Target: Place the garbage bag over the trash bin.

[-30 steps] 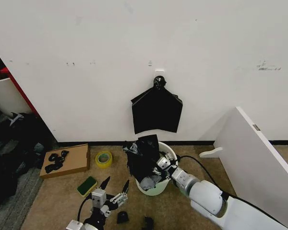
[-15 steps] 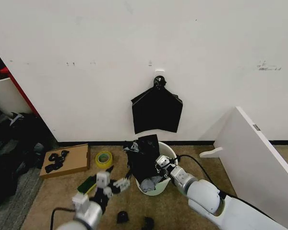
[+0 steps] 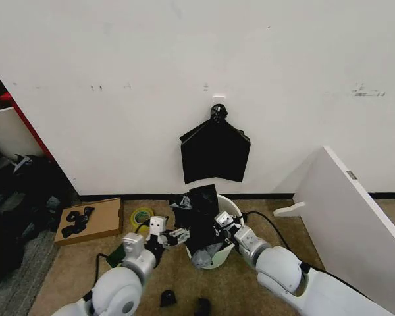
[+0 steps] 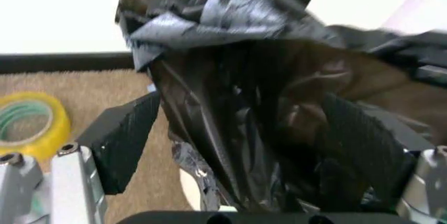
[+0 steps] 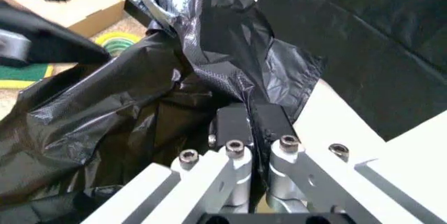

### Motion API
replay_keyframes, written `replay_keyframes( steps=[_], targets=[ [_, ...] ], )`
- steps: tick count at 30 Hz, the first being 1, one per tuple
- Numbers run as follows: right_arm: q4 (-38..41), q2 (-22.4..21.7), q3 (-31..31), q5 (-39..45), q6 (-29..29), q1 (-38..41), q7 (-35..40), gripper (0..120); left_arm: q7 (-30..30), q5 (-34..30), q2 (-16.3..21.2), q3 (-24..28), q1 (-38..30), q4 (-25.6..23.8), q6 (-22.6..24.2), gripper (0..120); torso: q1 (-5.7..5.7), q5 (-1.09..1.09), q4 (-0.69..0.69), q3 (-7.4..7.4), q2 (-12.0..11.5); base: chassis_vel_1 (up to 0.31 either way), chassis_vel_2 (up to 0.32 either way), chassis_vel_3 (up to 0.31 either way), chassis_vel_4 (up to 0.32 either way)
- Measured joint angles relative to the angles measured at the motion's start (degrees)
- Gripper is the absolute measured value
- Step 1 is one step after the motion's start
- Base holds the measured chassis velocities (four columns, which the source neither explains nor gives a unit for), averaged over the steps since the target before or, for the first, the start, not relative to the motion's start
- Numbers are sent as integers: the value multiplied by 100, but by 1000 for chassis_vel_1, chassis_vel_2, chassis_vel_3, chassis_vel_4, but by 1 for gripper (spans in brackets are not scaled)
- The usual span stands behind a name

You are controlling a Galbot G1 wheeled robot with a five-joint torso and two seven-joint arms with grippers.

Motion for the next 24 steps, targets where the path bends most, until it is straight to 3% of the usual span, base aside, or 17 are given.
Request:
replay_keyframes(
  steps=[6,10,15,24],
  targets=[
    [38,-39,59,32,-3,-29,7,0,-981,-714,-326,246,-694,57,682,94,0,1,-1,0,1,0,0,0,0],
    [65,-58,66,60,-10,-58,17,0,-1372,-966,-587,333,-929,226,890,90,0,1,-2,0,1,0,0,0,0],
    [105,-74,85,79,-12,-103,25,0,-1580,-1078,-956,514,-1156,602,1021,88,0,1,-1,0,0,0,0,0,0],
    [114,-53,103,103,-12,-122,29,0,-1726,-1039,-1250,726,-1442,1092,1073,86,0,0,-1,-1,0,0,0,0,0]
  ],
)
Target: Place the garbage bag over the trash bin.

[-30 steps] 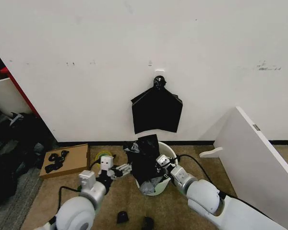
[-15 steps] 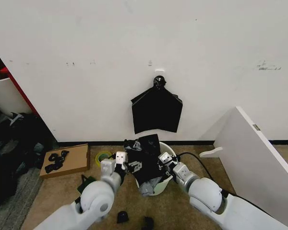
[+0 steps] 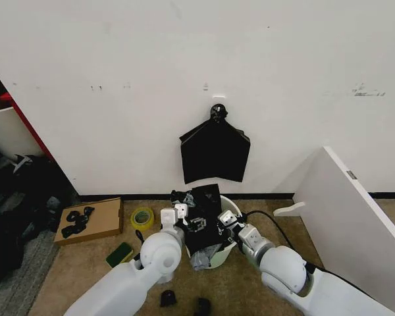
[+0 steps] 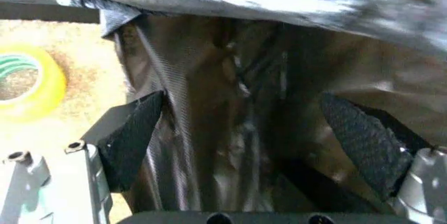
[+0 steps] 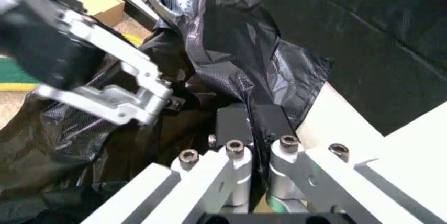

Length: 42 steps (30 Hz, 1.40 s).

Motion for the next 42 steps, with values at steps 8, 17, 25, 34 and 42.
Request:
replay_keyframes(
  steps=[8,17,25,34,42],
  targets=[
    [2,7,20,1,0,-27,1,0,91,240,48,-59,-17,163,-65,86,0,0,1,0,0,0,0,0,0],
    [-14,20,-4,16,0,-5,1,0,145,320,-44,-87,-48,492,-118,84,0,-1,0,0,0,0,0,0,0],
    [-15,18,-10,49,0,-15,21,0,167,321,-78,-56,-107,756,-114,84,0,-1,0,0,0,0,0,0,0],
    [-18,26,-31,119,-4,10,60,0,118,39,-196,-21,-253,1014,255,65,0,0,-1,0,0,0,0,0,0],
    [-17,13,-19,122,-1,-4,68,0,-30,-89,-203,-11,-294,1046,445,41,0,-1,0,0,0,0,0,0,0]
  ],
)
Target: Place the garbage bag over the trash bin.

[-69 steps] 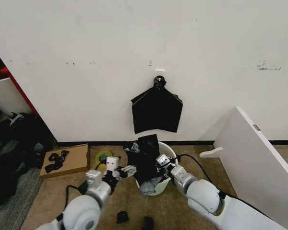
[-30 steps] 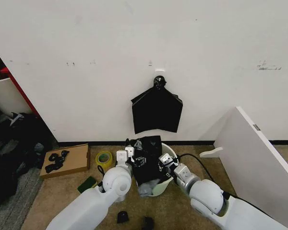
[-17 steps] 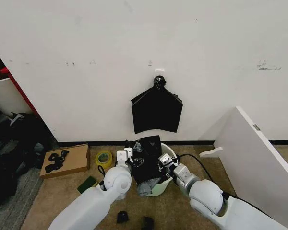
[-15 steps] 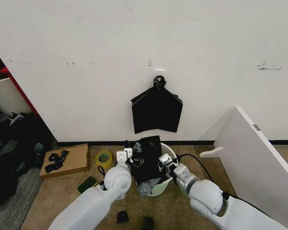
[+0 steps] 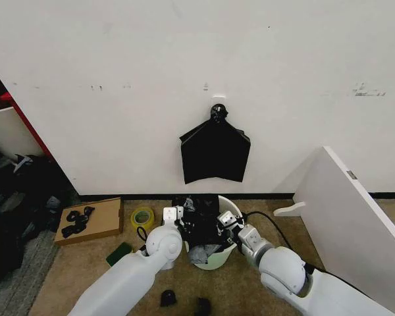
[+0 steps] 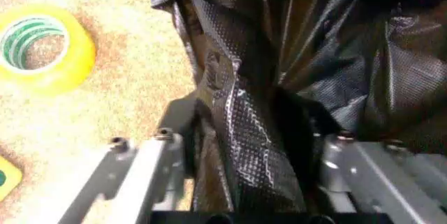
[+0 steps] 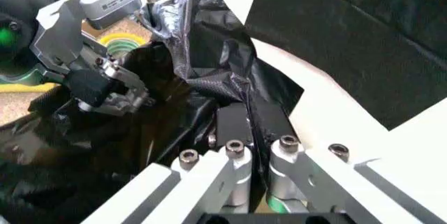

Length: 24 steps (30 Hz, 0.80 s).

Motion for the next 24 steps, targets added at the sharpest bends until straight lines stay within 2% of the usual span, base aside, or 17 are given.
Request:
replay_keyframes(
  steps=[1,3,4,5,7,12,19,24],
  targets=[
    [0,0,0,0,0,0,0,0,0,0,0,0,0,0,0,41,0,0,0,0,0,0,0,0,0],
    [-6,11,4,2,4,5,0,0,-11,-15,12,-18,0,14,7,27,0,0,0,0,0,0,0,0,0],
    [-13,23,5,3,8,10,2,0,-13,-23,13,-28,0,17,7,24,0,0,0,0,0,0,0,0,0],
    [-37,71,6,4,27,14,17,0,-15,-52,15,-67,2,18,5,13,0,0,0,0,0,0,0,0,0],
    [-56,110,7,0,55,1,44,0,-8,-62,23,-98,17,8,-11,4,0,0,0,0,0,0,0,0,0],
    [-63,173,55,-12,111,-62,85,0,43,-57,92,-204,105,-84,-118,2,0,-1,-1,0,0,0,0,0,0],
    [61,309,402,137,206,-230,332,0,235,59,380,-678,464,-512,-456,1,0,1,1,0,0,0,0,0,0],
    [303,417,752,305,235,-469,589,0,506,255,676,-1112,830,-871,-984,1,0,0,0,0,0,0,0,0,0]
  ],
)
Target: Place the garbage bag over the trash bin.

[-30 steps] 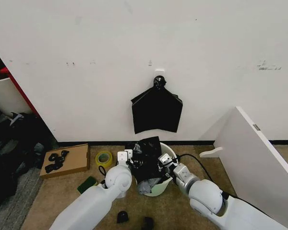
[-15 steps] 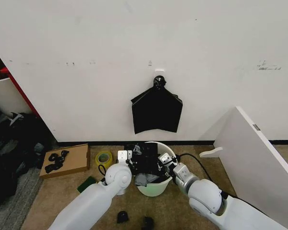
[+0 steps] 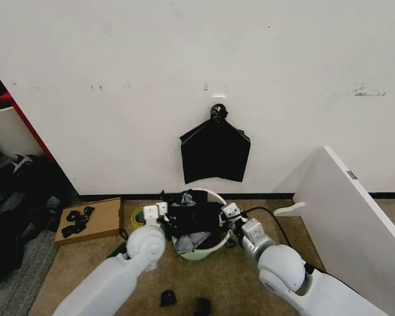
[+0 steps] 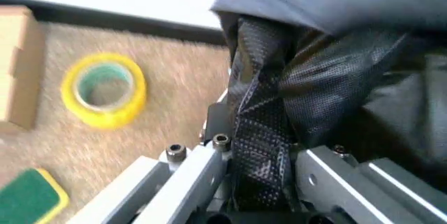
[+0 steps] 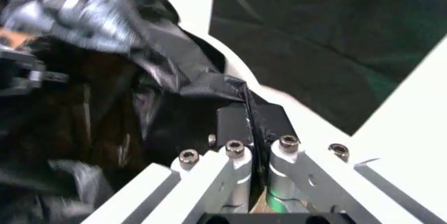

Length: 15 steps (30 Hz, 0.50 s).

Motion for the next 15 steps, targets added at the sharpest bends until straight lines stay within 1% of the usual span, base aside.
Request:
replay_keyframes(
  steps=[2,4,5,10,11,15],
  targets=[
    [147,55,220,154,-32,-160,155,0,145,129,182,-134,215,-156,-284,1,0,-1,0,0,0,0,0,0,0],
    [177,74,280,192,-44,-203,194,0,188,154,224,-182,288,-208,-333,1,0,-1,1,0,0,0,0,0,0],
    [240,115,421,266,-68,-321,284,0,256,179,288,-285,445,-312,-385,1,0,-1,1,0,0,0,0,0,0],
    [359,161,844,337,-98,-750,383,0,299,192,370,-518,747,-530,-437,1,0,-1,-1,0,0,0,0,0,0],
    [359,161,844,337,-98,-750,383,0,299,192,370,-518,747,-530,-437,1,0,-1,-1,0,0,0,0,0,0],
    [417,167,1137,201,-35,-1241,378,0,304,199,400,-652,946,-719,-449,1,0,0,-1,-1,0,0,0,0,0]
  ],
)
